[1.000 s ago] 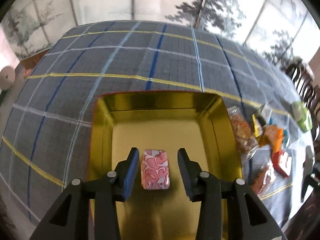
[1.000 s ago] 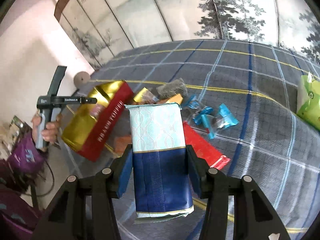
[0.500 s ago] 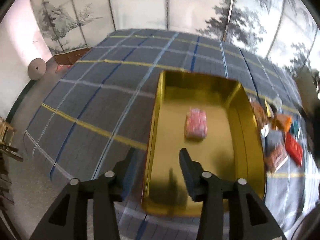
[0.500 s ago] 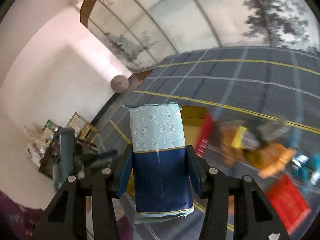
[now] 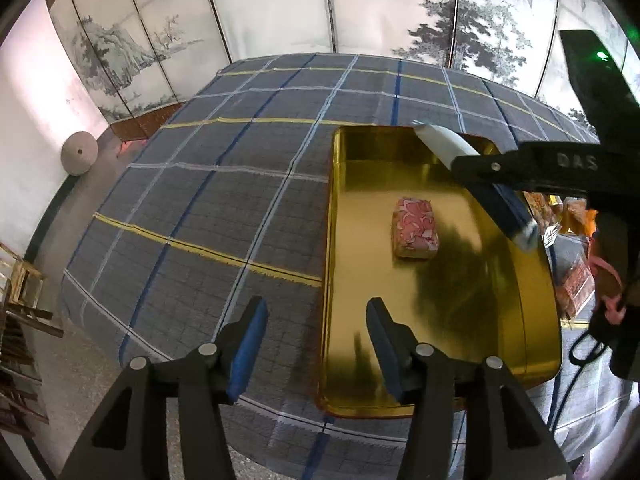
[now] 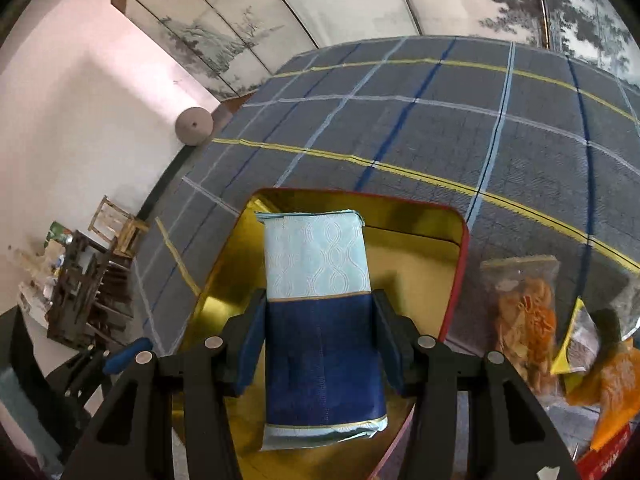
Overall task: Organize snacks
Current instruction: 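Lower the blue-and-white box into the gold tray and open the right gripper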
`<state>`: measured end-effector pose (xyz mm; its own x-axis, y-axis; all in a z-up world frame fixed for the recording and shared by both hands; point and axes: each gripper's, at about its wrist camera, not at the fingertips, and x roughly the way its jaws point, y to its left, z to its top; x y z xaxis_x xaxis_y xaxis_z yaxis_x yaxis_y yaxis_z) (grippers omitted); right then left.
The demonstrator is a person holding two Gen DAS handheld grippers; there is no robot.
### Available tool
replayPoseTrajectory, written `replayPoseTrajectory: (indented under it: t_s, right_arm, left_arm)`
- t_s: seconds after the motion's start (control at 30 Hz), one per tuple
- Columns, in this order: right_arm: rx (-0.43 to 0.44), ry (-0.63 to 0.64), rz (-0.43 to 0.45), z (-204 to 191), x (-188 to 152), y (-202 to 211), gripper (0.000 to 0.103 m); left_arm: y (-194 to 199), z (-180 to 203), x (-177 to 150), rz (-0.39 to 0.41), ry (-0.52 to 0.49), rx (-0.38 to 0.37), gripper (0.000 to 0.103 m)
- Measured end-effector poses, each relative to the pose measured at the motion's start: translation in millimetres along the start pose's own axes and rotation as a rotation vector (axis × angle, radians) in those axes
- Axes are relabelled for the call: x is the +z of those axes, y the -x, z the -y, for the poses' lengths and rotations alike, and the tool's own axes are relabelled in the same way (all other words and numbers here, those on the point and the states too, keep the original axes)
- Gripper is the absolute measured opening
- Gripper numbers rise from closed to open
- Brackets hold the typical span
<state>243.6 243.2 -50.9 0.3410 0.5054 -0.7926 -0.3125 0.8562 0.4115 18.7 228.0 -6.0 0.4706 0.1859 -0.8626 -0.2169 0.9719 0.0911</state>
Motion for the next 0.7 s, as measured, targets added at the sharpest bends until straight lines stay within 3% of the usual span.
replayPoseTrajectory:
  t_s: [0.33,0.47,0.57,0.7]
  right_arm:
    - [-0.013,-0.023,0.005,5,14,-10,0.048]
    - [0.020,-0.035,0.022,5,14,-7,0.048]
    - [0.038,-0.062,0.067,12,12,11,0.048]
    - [0.044,-0.091,0.150,32,-18,65,0.049]
  left_arm:
    - [-12,-8,-3,-0.023,0.006,-0.016,0.053]
    - [-15,-8,-3,-0.032,0.008,-0.019,0.053]
    - [-16,-10,-3,-0.036,0.007,-0.018,0.053]
    - [-14,-14,-2,-0.029,0.012,-0.024,0.053]
